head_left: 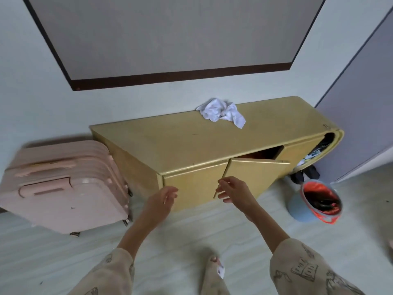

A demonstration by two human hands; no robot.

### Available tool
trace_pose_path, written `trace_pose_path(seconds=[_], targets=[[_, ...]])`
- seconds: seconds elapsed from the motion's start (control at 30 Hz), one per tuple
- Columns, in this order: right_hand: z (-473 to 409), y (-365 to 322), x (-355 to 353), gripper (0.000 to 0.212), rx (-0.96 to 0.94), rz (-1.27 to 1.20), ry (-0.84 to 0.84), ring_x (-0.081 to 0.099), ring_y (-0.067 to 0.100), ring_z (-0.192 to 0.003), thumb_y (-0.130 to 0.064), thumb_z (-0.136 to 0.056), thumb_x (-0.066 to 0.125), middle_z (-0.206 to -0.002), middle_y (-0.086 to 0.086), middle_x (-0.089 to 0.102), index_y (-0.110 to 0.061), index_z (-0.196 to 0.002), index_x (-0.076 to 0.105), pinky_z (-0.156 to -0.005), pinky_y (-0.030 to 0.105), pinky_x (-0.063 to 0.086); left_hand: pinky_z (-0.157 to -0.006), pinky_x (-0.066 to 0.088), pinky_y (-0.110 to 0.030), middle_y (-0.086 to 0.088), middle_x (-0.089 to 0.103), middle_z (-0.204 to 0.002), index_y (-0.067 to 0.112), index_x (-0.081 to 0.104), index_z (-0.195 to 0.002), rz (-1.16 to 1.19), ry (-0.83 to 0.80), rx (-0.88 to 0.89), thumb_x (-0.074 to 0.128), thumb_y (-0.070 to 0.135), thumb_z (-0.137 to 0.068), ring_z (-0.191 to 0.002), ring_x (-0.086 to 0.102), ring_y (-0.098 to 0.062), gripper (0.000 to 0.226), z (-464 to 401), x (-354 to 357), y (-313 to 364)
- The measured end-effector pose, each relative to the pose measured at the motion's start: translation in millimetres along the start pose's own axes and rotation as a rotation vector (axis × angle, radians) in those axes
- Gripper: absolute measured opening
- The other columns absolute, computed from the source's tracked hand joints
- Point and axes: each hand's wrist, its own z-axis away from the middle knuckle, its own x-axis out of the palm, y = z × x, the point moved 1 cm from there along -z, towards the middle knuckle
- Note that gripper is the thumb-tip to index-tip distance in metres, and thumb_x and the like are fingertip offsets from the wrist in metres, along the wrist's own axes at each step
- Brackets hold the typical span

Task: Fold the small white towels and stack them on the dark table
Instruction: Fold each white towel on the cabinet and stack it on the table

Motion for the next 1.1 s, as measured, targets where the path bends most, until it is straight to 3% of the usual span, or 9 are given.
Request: trace_pose_path(seconds=[0.2,0.3,0.37,0.5,0.63,0.73,0.87,1.0,1.1], targets=[[-152.2,-8.2,-44.8,0.019,0.033,0.053,-0.035,0.060,0.020,-0.073,-0.015,-0.096,0.047,-0.087,0.008,0.065,-0.005,-0.107,0.059,-0.064,0.027,0.047,-0.088,0.049,-0.038,-0.003,0.066,-0.097,0.028,0.057,-0.097,0.011,0.010,-0.092,0.044,0.025,-0.093,-0.092,0.064,-0.024,0.014,-133.0,20.7,21.9],[-241.6,-5.7,-72.4,0.022,0.068,0.100,0.022,0.058,0.020,-0.067,-0.013,-0.094,0.048,-0.082,0.010,0.065,0.000,-0.105,0.061,-0.065,0.028,0.046,-0.085,0.045,-0.031,-0.007,0.065,-0.098,0.016,0.060,-0.103,0.045,0.076,-0.176,0.046,0.022,-0.093,-0.092,0.062,-0.025,0.019,-207.1,41.9,35.2],[-295.9,-3.6,-93.8,0.022,0.104,0.162,0.051,0.061,0.024,-0.075,-0.014,-0.092,0.049,-0.081,0.009,0.067,0.000,-0.103,0.063,-0.074,0.032,0.047,-0.084,0.042,-0.027,-0.010,0.065,-0.101,0.006,0.061,-0.109,0.061,0.070,-0.234,0.046,0.016,-0.094,-0.094,0.061,-0.024,0.023,-251.9,56.7,50.5],[-385.9,-3.1,-134.5,0.023,0.154,0.311,0.083,0.062,0.032,-0.100,-0.019,-0.090,0.051,-0.102,0.013,0.069,-0.005,-0.104,0.063,-0.086,0.033,0.045,-0.090,0.046,-0.039,-0.017,0.065,-0.106,0.000,0.059,-0.112,0.128,0.010,-0.318,0.038,0.037,-0.076,-0.098,0.061,-0.031,0.056,-327.9,82.6,84.0],[-466.2,-7.0,-157.5,0.037,0.176,0.452,0.072,0.055,0.032,-0.113,-0.025,-0.092,0.052,-0.120,0.015,0.059,-0.006,-0.124,0.050,-0.088,0.034,0.041,-0.087,0.045,-0.035,-0.003,0.061,-0.093,0.007,0.059,-0.106,0.108,0.000,-0.377,0.038,0.037,-0.077,-0.088,0.059,-0.022,0.046,-387.7,101.5,92.8],[-513.2,-4.9,-160.4,0.044,0.153,0.550,0.065,0.051,0.034,-0.115,-0.026,-0.092,0.053,-0.126,0.018,0.051,-0.006,-0.130,0.043,-0.089,0.037,0.042,-0.082,0.043,-0.030,-0.007,0.061,-0.098,0.005,0.059,-0.105,0.136,0.018,-0.408,0.047,0.020,-0.093,-0.088,0.056,-0.020,0.023,-422.0,108.6,88.9],[-557.2,-2.1,-151.0,0.049,0.127,0.696,0.054,0.038,0.034,-0.124,-0.029,-0.093,0.051,-0.132,0.016,0.040,-0.012,-0.137,0.038,-0.095,0.041,0.038,-0.087,0.044,-0.035,-0.003,0.061,-0.094,0.003,0.060,-0.108,0.107,0.060,-0.412,0.045,0.009,-0.095,-0.088,0.060,-0.023,0.021,-452.5,110.4,83.8],[-582.1,-0.7,-146.1,0.029,0.064,0.783,0.093,0.040,0.032,-0.118,-0.025,-0.095,0.049,-0.123,0.014,0.047,-0.012,-0.117,0.061,-0.095,0.043,0.037,-0.083,0.041,-0.023,0.001,0.060,-0.095,0.006,0.061,-0.108,0.083,0.017,-0.395,0.047,0.012,-0.095,-0.090,0.056,-0.015,0.020,-479.0,114.5,85.9],[-578.9,-9.0,-146.5,0.024,-0.049,0.654,0.113,0.051,0.033,-0.104,-0.017,-0.096,0.045,-0.110,0.015,0.057,-0.003,-0.107,0.061,-0.083,0.038,0.039,-0.076,0.036,-0.012,-0.002,0.063,-0.101,0.005,0.061,-0.108,0.065,0.033,-0.330,0.048,0.009,-0.093,-0.091,0.056,-0.011,0.020,-502.0,115.4,96.8]])
